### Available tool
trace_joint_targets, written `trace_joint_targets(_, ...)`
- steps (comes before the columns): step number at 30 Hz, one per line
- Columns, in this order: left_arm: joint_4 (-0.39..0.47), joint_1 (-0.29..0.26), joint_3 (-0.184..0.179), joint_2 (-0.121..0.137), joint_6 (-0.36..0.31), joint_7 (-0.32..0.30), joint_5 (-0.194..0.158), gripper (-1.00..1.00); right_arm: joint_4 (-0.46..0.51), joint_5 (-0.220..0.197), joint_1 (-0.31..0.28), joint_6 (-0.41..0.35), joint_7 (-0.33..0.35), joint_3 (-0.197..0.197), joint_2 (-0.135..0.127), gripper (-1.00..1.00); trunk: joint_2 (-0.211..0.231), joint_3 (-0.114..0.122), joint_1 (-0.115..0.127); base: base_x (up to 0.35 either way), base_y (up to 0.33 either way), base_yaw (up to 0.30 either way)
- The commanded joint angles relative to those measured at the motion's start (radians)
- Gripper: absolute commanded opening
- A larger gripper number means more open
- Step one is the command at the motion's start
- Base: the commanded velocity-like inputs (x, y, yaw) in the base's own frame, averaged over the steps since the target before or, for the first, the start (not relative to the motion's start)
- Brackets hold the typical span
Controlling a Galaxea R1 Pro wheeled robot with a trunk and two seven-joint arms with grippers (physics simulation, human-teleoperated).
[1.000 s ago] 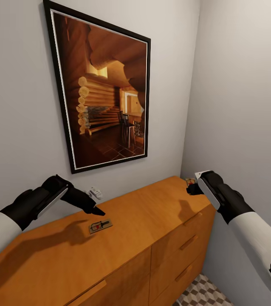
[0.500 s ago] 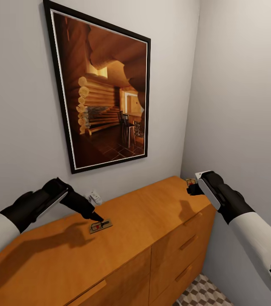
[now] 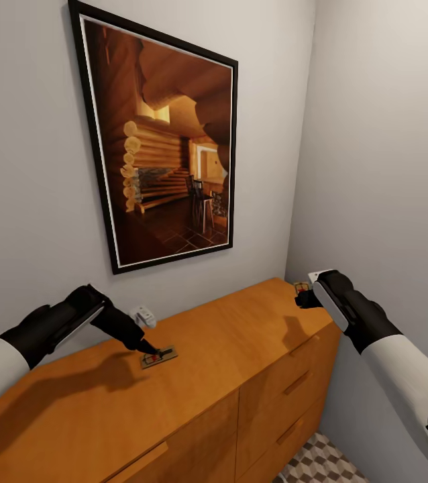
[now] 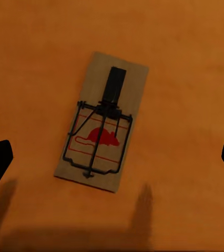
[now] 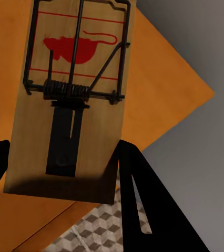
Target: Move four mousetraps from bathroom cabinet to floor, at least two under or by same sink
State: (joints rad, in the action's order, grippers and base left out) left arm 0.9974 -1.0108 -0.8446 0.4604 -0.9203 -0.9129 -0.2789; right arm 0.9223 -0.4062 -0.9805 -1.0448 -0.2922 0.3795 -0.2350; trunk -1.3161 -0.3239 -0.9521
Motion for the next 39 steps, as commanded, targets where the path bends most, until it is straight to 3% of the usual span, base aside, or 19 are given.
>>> trace_joint_targets(1, -0.005, -0.002, -0.002, 0.0, -0.003, 0.0, -0.003, 1.0, 0.001, -0.014, -0.001, -0.002, -0.01, 0.004, -0.001, -1.0, -0.001, -0.001, 0.0, 0.0, 0.0, 0.0)
trace_joint_targets(13, -0.098, -0.002, 0.008, -0.011, 0.087, 0.0, -0.005, 1.0, 0.0, -0.014, -0.001, -0.002, -0.01, 0.004, -0.001, -1.0, -0.001, -0.001, 0.0, 0.0, 0.0, 0.0)
trace_joint_targets(32, -0.105, -0.002, 0.01, -0.03, 0.095, 0.0, -0.001, 1.0, 0.0, -0.014, -0.001, -0.002, -0.01, 0.004, -0.001, -1.0, -0.001, -0.001, 0.0, 0.0, 0.0, 0.0)
trace_joint_targets(39, -0.108, -0.002, 0.01, -0.049, 0.095, 0.0, 0.031, 1.0, 0.0, -0.014, -0.001, -0.002, -0.01, 0.004, -0.001, -1.0, -0.001, -0.001, 0.0, 0.0, 0.0, 0.0)
